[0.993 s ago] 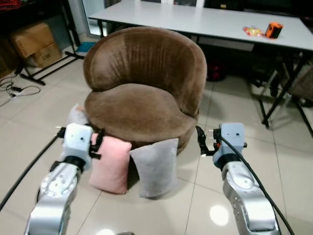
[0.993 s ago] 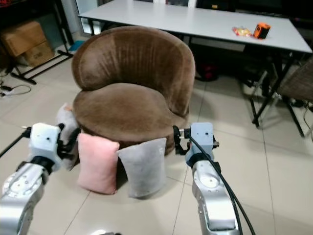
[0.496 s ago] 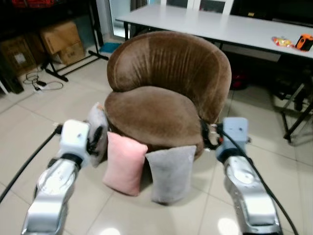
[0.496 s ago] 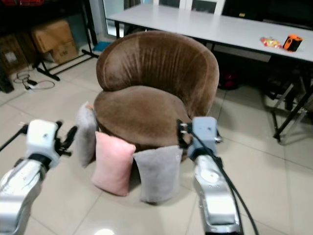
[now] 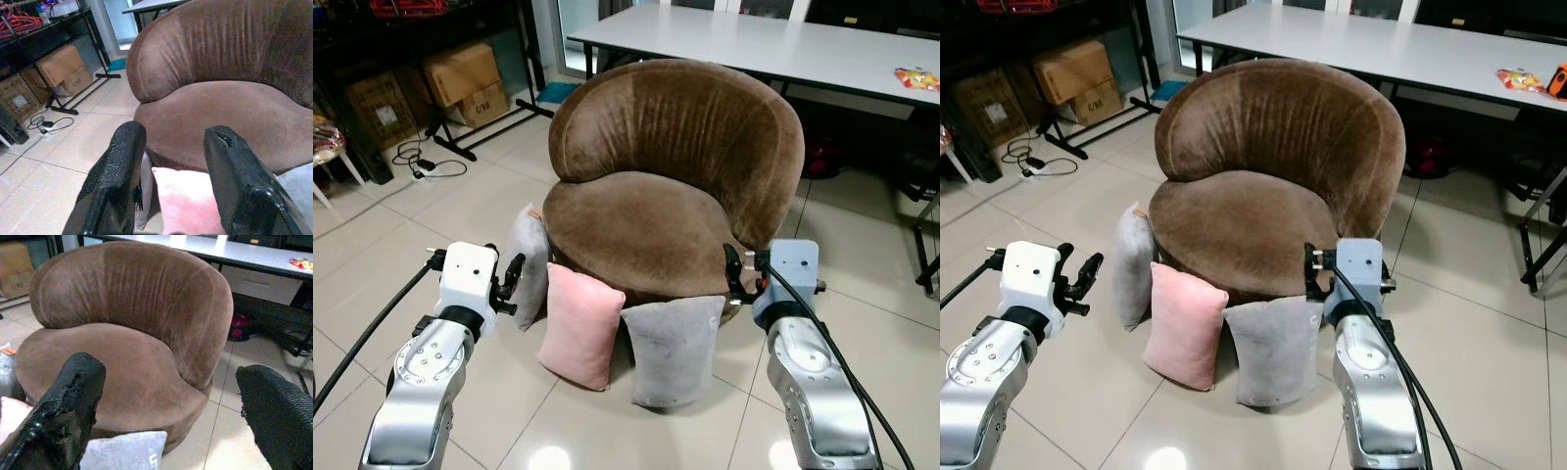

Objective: Move the pillow to the sofa from floor

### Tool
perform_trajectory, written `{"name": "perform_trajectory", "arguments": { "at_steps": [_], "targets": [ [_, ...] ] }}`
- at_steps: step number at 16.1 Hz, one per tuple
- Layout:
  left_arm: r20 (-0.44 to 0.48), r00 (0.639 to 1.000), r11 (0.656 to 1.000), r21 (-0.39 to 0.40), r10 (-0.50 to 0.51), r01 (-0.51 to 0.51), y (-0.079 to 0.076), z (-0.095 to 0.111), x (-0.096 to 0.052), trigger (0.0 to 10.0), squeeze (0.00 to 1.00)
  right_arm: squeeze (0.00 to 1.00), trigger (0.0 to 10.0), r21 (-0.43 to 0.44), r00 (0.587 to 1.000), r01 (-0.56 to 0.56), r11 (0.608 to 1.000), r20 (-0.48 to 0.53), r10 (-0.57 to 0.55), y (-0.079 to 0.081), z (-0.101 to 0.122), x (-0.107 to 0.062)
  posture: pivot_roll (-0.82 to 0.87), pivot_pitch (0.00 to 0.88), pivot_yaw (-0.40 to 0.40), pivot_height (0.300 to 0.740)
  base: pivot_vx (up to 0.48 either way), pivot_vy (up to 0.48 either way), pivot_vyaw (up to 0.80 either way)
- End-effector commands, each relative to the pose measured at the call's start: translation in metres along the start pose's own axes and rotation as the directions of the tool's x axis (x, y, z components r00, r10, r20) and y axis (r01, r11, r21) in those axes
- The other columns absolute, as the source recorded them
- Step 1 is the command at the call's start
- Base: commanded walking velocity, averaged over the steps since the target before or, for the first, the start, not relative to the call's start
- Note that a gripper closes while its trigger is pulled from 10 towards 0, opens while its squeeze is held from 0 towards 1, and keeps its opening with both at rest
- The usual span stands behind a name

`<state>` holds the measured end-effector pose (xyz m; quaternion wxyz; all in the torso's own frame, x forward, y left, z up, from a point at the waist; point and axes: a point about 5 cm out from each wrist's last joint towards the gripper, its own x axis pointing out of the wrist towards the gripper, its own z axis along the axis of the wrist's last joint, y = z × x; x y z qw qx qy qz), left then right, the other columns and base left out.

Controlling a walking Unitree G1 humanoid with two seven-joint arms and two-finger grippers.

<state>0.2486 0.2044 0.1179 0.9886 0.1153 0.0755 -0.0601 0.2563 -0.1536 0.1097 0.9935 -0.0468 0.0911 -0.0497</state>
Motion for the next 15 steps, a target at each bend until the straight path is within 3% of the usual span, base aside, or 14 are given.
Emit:
{"name": "perform_trajectory", "arguments": {
  "at_steps": [1, 4, 15],
  "targets": [
    [0.012, 1.0, 1.0, 0.003, -0.008, 0.008, 0.0002, 0.0018, 0.0028, 10.0, 0.0, 0.0, 10.0, 0.004, 1.0, -0.01, 1.0, 0.012, 0.01, 0.0002, 0.0037, -0.0006, -0.1, 0.0, 0.038, 0.74, 0.277, 0.0, 0.0],
    [0.016, 1.0, 1.0, 0.006, -0.015, 0.015, -0.0023, 0.0016, 0.0018, 10.0, 0.0, 0.0, 10.0, 0.003, 1.0, -0.001, 1.0, -0.002, 0.001, -0.0024, 0.0023, 0.0032, -0.08, 0.0, 0.028, 0.74, 0.294, 0.0, -0.61],
    [0.03, 0.999, 0.999, 0.03, -0.03, 0.029, -0.0037, 0.002, 0.0021, 10.0, 0.0, 0.0, 10.0, -0.027, 1.0, -0.02, 0.999, 0.014, 0.02, 0.0023, 0.0037, 0.0058, -0.08, 0.0, 0.031, 0.74, 0.32, 0.0, 0.0]
  ]
}}
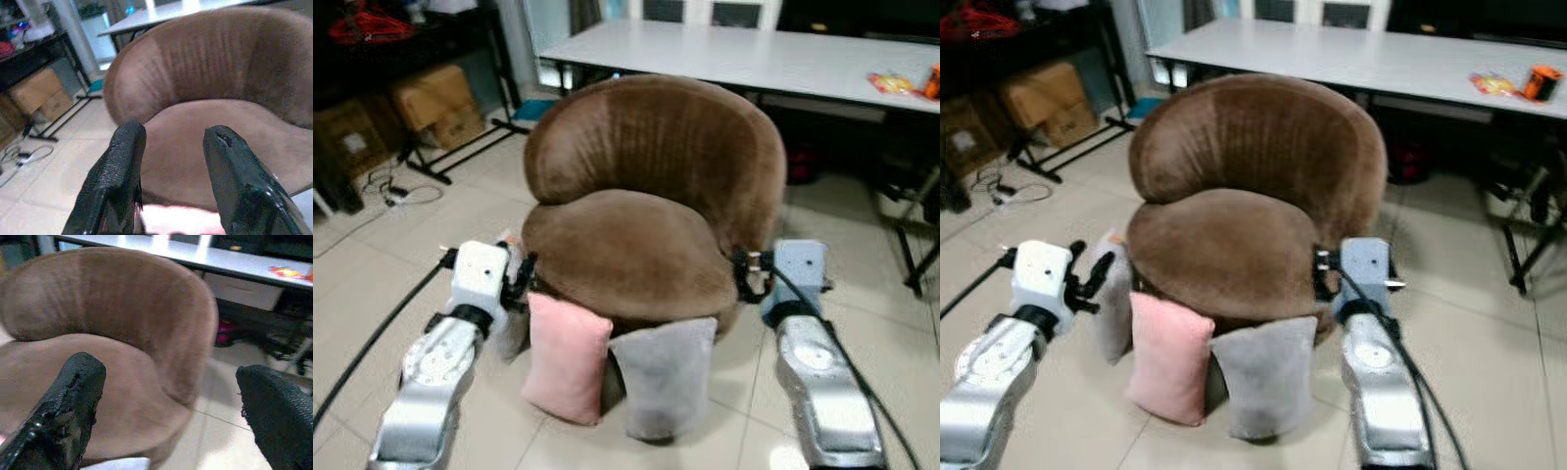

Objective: Move the pillow to the sofa from floor

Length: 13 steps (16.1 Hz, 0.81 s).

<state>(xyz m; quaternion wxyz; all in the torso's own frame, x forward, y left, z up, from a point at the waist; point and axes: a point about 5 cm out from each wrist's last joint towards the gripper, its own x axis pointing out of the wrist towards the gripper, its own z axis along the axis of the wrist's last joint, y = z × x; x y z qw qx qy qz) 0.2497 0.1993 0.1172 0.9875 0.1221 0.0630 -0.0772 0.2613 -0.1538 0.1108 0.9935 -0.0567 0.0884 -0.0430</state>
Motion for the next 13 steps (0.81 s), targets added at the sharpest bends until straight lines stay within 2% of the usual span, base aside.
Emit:
{"name": "perform_trajectory", "arguments": {
  "at_steps": [1, 4, 8, 10, 13],
  "targets": [
    [0.003, 1.0, 1.0, 0.011, 0.001, -0.001, 0.0013, 0.0012, 0.0004, 10.0, 0.0, 0.0, 10.0, -0.007, 1.0, -0.011, 1.0, 0.008, 0.011, 0.0023, 0.0019, 0.0015, -0.08, 0.0, 0.031, 0.74, 0.322, 0.0, 0.0],
    [0.006, 1.0, 1.0, 0.011, 0.001, -0.001, 0.0009, 0.0013, 0.0009, 10.0, 0.0, 0.0, 10.0, -0.013, 0.999, -0.044, 0.999, 0.015, 0.044, 0.0044, 0.0035, 0.0025, -0.08, 0.0, 0.029, 0.74, 0.319, 0.0, 0.0],
    [0.009, 1.0, 1.0, 0.012, -0.001, 0.001, 0.0005, 0.0016, 0.0012, 10.0, 0.0, 0.0, 10.0, -0.037, 1.0, -0.018, 0.999, 0.014, 0.018, 0.002, 0.0038, 0.0047, -0.08, 0.0, 0.028, 0.74, 0.32, 0.0, 0.0],
    [0.01, 1.0, 1.0, 0.012, -0.003, 0.003, 0.0, 0.002, 0.0015, 10.0, 0.0, 0.0, 10.0, 0.002, 1.0, -0.02, 1.0, 0.009, 0.02, 0.0008, 0.0041, 0.0051, -0.08, 0.0, 0.03, 0.74, 0.322, 0.0, 0.0],
    [0.011, 1.0, 1.0, 0.011, -0.005, 0.005, -0.0004, 0.0022, 0.002, 10.0, 0.0, 0.0, 10.0, 0.01, 1.0, -0.013, 1.0, 0.005, 0.013, -0.0001, 0.0041, 0.0055, -0.08, 0.0, 0.03, 0.74, 0.319, 0.0, 0.0]
  ]
}}
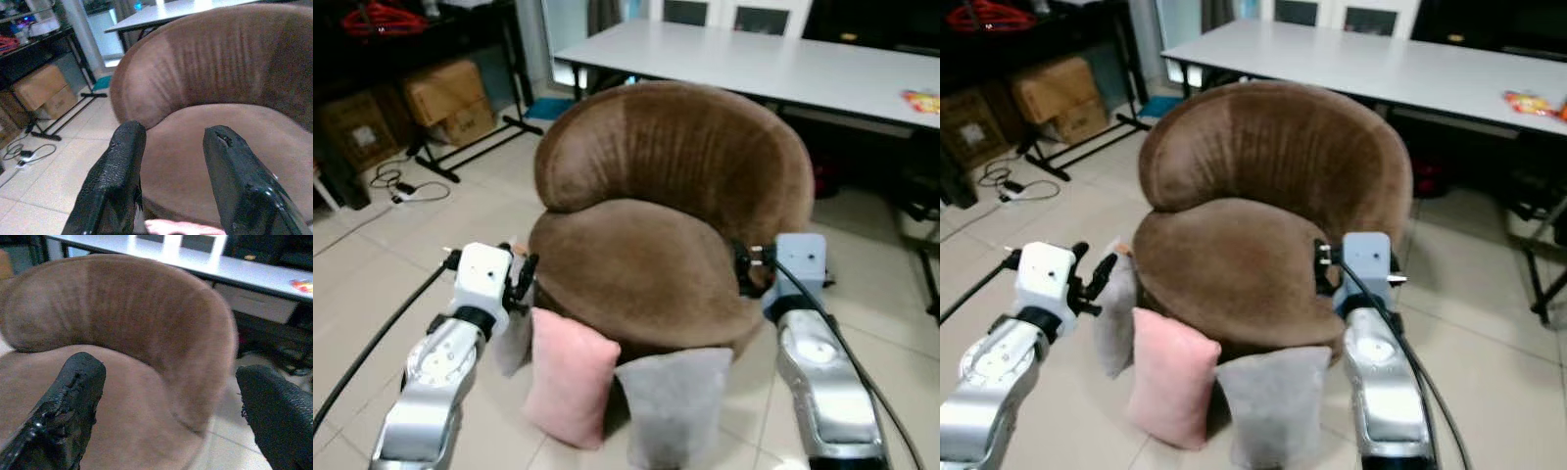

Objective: Move the pillow to the sofa from floor

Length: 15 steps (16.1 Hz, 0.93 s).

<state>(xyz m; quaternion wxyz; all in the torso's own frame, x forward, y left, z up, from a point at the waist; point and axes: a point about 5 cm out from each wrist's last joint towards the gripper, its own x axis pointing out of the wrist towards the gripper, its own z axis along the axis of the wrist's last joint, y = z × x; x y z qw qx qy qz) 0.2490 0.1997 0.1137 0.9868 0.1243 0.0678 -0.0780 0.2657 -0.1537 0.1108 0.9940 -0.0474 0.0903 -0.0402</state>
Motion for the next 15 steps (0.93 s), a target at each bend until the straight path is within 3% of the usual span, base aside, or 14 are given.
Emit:
{"name": "perform_trajectory", "arguments": {
  "at_steps": [1, 7, 10, 14, 15],
  "targets": [
    [0.022, 1.0, 1.0, 0.007, -0.002, 0.002, -0.0002, 0.006, 0.0024, 10.0, 0.0, 0.0, 10.0, 0.016, 1.0, -0.019, 1.0, 0.001, 0.019, 0.0006, 0.0029, 0.0014, -0.08, 0.0, 0.029, 0.74, 0.322, 0.0, 0.0],
    [0.023, 1.0, 1.0, 0.01, 0.0, -0.001, -0.0005, 0.0065, 0.003, 10.0, 0.0, 0.0, 10.0, 0.052, 0.999, -0.04, 0.998, 0.016, 0.039, 0.0039, 0.0066, 0.0023, -0.08, 0.0, 0.027, 0.74, 0.321, 0.0, 0.0],
    [0.026, 0.999, 0.999, 0.029, 0.025, -0.026, 0.0011, 0.0072, 0.0037, 10.0, 0.0, 0.0, 10.0, 0.066, 0.998, -0.069, 0.995, 0.009, 0.068, 0.006, 0.0059, 0.0019, -0.08, 0.0, 0.025, 0.73, 0.0, 0.0, 0.0],
    [0.02, 0.999, 0.998, 0.05, 0.039, -0.04, 0.0024, 0.0047, 0.0017, 10.0, 0.0, 0.0, 10.0, 0.048, 0.996, -0.086, 0.995, 0.017, 0.085, 0.0081, 0.0061, 0.0015, -0.07, 0.0, 0.022, 0.69, 0.0, 0.0, 0.0],
    [0.021, 0.999, 0.998, 0.052, 0.04, -0.041, 0.0026, 0.0051, 0.0018, 10.0, 0.0, 0.0, 10.0, -0.032, 0.997, -0.074, 0.997, 0.033, 0.075, 0.0073, 0.0077, 0.0025, -0.07, 0.0, 0.017, 0.68, 0.0, 0.0, 0.0]
  ]
}}
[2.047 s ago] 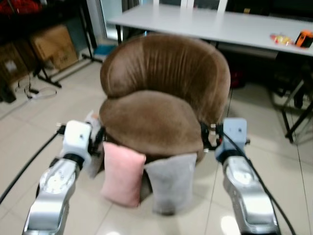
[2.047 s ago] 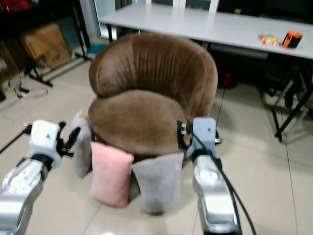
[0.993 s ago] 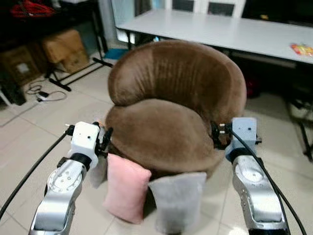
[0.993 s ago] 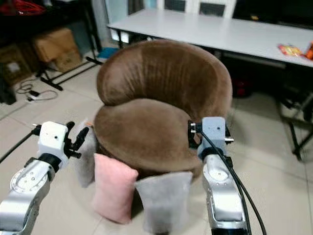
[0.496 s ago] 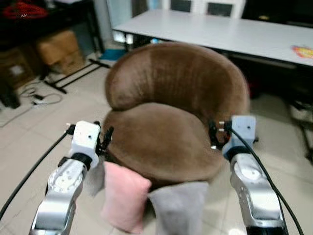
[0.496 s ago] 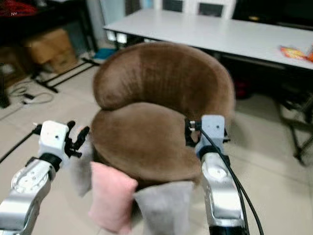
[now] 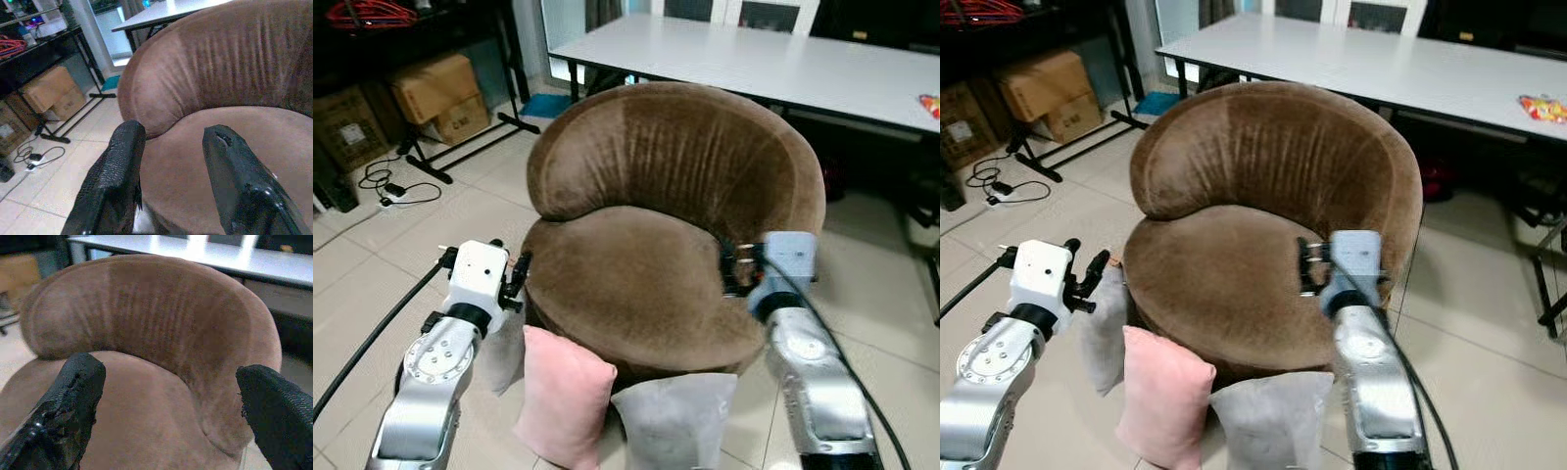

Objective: Move the pillow to the sofa from floor

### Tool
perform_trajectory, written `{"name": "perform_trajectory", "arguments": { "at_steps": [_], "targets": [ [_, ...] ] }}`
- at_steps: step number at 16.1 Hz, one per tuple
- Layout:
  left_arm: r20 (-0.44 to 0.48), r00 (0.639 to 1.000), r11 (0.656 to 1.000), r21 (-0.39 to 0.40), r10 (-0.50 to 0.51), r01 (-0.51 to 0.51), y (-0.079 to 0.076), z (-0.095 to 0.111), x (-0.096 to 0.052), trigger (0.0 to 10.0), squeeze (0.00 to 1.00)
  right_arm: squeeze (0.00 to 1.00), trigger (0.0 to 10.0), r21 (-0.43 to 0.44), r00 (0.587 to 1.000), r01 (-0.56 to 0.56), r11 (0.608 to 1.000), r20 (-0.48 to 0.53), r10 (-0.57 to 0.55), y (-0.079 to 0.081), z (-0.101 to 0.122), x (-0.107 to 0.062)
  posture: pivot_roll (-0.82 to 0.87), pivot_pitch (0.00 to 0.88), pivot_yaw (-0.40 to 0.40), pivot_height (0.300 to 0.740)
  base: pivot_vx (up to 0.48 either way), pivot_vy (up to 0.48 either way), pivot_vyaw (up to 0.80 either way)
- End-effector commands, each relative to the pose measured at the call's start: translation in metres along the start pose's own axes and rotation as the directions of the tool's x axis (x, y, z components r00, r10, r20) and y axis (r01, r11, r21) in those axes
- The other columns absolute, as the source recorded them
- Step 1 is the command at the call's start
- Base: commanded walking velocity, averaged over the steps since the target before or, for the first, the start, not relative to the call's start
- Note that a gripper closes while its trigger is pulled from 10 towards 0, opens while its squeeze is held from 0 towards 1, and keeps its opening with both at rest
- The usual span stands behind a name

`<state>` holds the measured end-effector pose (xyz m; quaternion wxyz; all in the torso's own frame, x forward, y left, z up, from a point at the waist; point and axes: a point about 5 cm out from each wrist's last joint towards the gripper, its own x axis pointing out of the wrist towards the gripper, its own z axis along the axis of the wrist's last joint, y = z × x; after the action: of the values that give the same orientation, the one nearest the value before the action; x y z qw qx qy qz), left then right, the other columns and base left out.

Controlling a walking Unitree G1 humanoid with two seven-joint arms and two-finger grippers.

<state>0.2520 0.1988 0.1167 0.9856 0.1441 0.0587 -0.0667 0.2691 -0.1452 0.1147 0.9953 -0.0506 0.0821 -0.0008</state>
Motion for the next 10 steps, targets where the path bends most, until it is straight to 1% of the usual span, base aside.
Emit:
{"name": "perform_trajectory", "arguments": {
  "at_steps": [1, 3, 4, 5, 7, 8, 10],
  "targets": [
    [0.008, 1.0, 1.0, 0.015, 0.015, -0.015, 0.0022, 0.0016, -0.0006, 10.0, 0.0, 0.0, 10.0, -0.031, 1.0, 0.012, 0.999, 0.015, -0.011, -0.0018, 0.0026, 0.0012, -0.07, 0.0, 0.017, 0.675, 0.0, 0.0, 0.0],
    [0.01, 1.0, 1.0, 0.019, 0.017, -0.018, 0.0017, 0.0017, -0.0006, 10.0, 0.0, 0.0, 10.0, -0.011, 0.999, 0.034, 0.999, 0.037, -0.033, -0.0049, 0.0058, 0.0016, -0.07, 0.0, 0.017, 0.656, 0.0, 0.0, 0.0],
    [0.01, 1.0, 1.0, 0.02, 0.017, -0.017, 0.0014, 0.0018, -0.0005, 10.0, 0.0, 0.0, 10.0, -0.013, 0.998, 0.041, 0.999, 0.037, -0.04, -0.0055, 0.006, 0.002, -0.07, 0.0, 0.015, 0.646, 0.0, 0.0, 0.0],
    [0.011, 1.0, 1.0, 0.021, 0.016, -0.017, 0.0012, 0.002, -0.0004, 10.0, 0.0, 0.0, 10.0, 0.012, 0.999, 0.03, 0.999, 0.024, -0.03, -0.0047, 0.0048, 0.0022, -0.07, 0.0, 0.015, 0.637, 0.0, 0.0, 0.0],
    [0.011, 1.0, 1.0, 0.022, 0.017, -0.018, 0.0011, 0.002, -0.0004, 10.0, 0.0, 0.0, 10.0, 0.003, 0.999, 0.041, 0.999, 0.016, -0.041, -0.0054, 0.0038, 0.0018, -0.07, 0.0, 0.015, 0.622, 0.0, 0.0, 0.0],
    [0.012, 1.0, 1.0, 0.023, 0.019, -0.019, 0.0009, 0.0019, -0.0005, 10.0, 0.0, 0.0, 10.0, -0.001, 0.997, 0.079, 0.997, -0.003, -0.079, -0.0077, 0.002, 0.0011, -0.07, 0.0, 0.015, 0.613, 0.0, 0.0, 0.0],
    [0.014, 1.0, 1.0, 0.018, 0.022, -0.022, 0.0016, 0.0018, -0.0008, 10.0, 0.0, 0.0, 10.0, -0.002, 0.998, 0.057, 0.998, 0.0, -0.057, -0.0068, 0.0023, 0.0009, -0.07, 0.0, 0.015, 0.588, 0.0, 0.0, 0.0]
  ]
}}
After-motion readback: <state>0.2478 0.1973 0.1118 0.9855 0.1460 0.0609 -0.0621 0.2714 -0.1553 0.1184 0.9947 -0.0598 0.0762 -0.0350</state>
